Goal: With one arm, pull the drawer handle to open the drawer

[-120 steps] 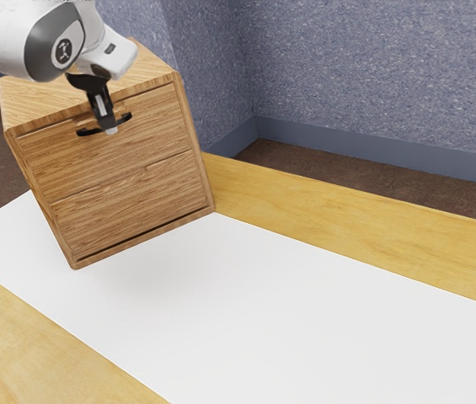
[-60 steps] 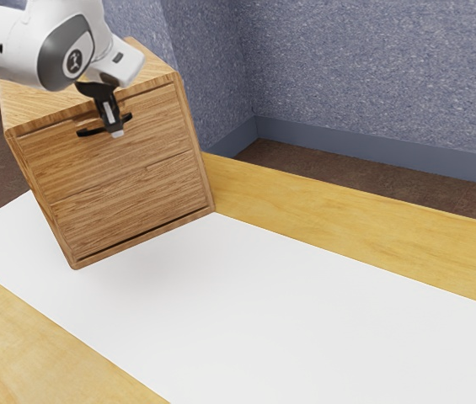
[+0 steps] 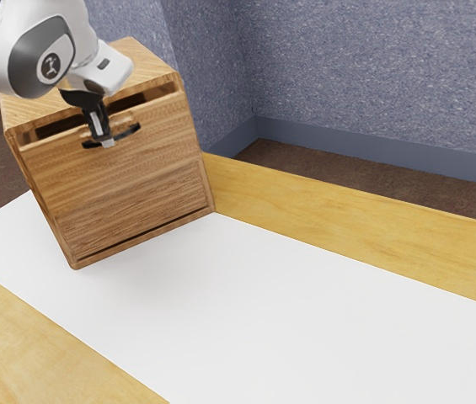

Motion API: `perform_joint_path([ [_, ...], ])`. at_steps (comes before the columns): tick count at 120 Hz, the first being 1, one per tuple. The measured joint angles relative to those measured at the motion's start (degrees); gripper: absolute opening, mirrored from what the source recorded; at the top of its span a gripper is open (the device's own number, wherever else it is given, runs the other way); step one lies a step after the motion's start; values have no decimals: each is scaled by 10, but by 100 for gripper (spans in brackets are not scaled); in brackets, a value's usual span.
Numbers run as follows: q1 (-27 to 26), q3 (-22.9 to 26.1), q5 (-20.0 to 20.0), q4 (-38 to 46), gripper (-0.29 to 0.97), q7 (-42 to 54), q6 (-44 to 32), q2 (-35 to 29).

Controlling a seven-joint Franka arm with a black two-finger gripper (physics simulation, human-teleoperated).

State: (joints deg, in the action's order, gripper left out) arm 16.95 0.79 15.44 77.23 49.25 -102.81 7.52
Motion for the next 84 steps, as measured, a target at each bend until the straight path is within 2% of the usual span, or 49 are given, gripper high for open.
perform_joint_path([
  [49, -41, -2, -25, 104, -10, 0, -2, -80],
  [68, -54, 4, -26, 140, -17, -1, -7, -108],
  [75, -56, 9, -28, 151, -10, -1, -6, -120],
  [84, -54, 16, -30, 157, -9, -1, -3, -130],
])
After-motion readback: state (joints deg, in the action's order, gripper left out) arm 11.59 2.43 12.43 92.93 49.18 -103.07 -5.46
